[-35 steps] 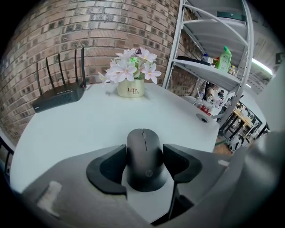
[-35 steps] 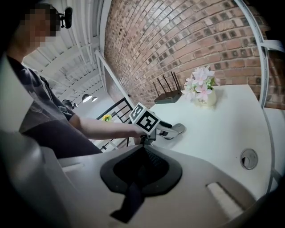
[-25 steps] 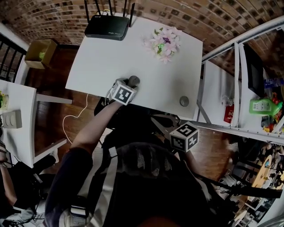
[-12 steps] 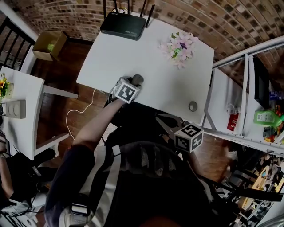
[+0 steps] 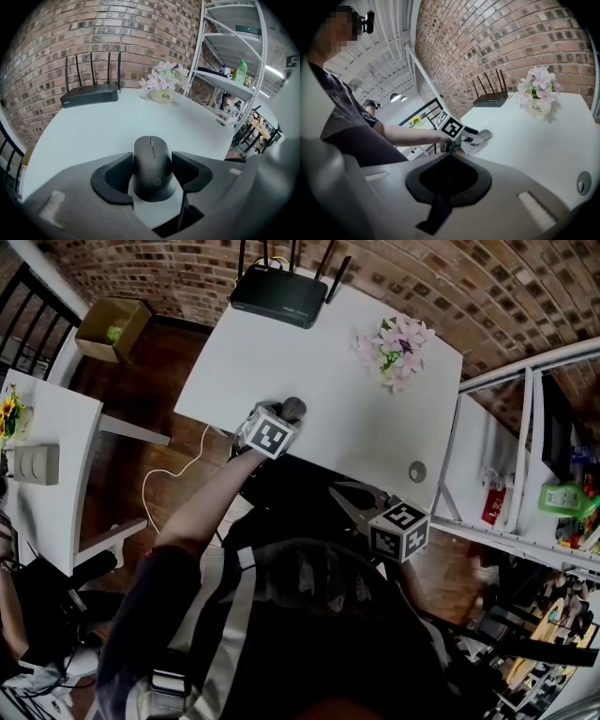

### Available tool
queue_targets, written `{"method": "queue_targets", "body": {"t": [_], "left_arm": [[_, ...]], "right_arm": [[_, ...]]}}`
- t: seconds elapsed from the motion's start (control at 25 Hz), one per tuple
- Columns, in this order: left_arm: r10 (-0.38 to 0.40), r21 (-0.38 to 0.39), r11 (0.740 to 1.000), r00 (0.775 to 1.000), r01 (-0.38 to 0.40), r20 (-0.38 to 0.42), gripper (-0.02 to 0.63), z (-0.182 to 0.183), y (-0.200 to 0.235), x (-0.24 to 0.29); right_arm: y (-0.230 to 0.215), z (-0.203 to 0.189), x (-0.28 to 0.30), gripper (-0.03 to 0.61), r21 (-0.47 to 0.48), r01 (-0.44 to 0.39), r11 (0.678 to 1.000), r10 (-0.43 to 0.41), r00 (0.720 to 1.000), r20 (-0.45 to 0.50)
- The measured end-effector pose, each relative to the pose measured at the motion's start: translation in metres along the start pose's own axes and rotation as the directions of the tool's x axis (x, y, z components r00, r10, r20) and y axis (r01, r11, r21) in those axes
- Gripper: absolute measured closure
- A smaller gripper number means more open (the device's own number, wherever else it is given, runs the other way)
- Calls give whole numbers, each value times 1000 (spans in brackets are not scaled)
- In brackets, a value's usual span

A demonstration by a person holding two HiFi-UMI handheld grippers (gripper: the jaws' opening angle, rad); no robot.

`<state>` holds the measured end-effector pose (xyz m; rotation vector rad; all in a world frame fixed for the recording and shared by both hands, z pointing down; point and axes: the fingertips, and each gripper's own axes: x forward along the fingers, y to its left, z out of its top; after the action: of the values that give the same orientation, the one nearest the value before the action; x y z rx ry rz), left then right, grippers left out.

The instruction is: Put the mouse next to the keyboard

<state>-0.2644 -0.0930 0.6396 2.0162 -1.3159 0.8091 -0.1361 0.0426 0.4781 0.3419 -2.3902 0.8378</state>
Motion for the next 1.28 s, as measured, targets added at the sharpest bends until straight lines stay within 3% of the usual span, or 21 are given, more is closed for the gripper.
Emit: {"method": "queue_targets", "body": {"t": [0.56,0.92,1.28], "left_arm": [[26,-53,998,999,-24,29,344,-13,36,-15],[87,-112,990,996,-84,23,344,-29,64,-34],[121,-133,984,992,-117,22,344,-35,83,-44]], "right_arm": [[15,8,22,574,-1,-26,1000,26,999,-25],[20,10,32,574,1,-75,997,75,996,-42],[9,10,34,574,-33,-72,997,71,996,-45]]}}
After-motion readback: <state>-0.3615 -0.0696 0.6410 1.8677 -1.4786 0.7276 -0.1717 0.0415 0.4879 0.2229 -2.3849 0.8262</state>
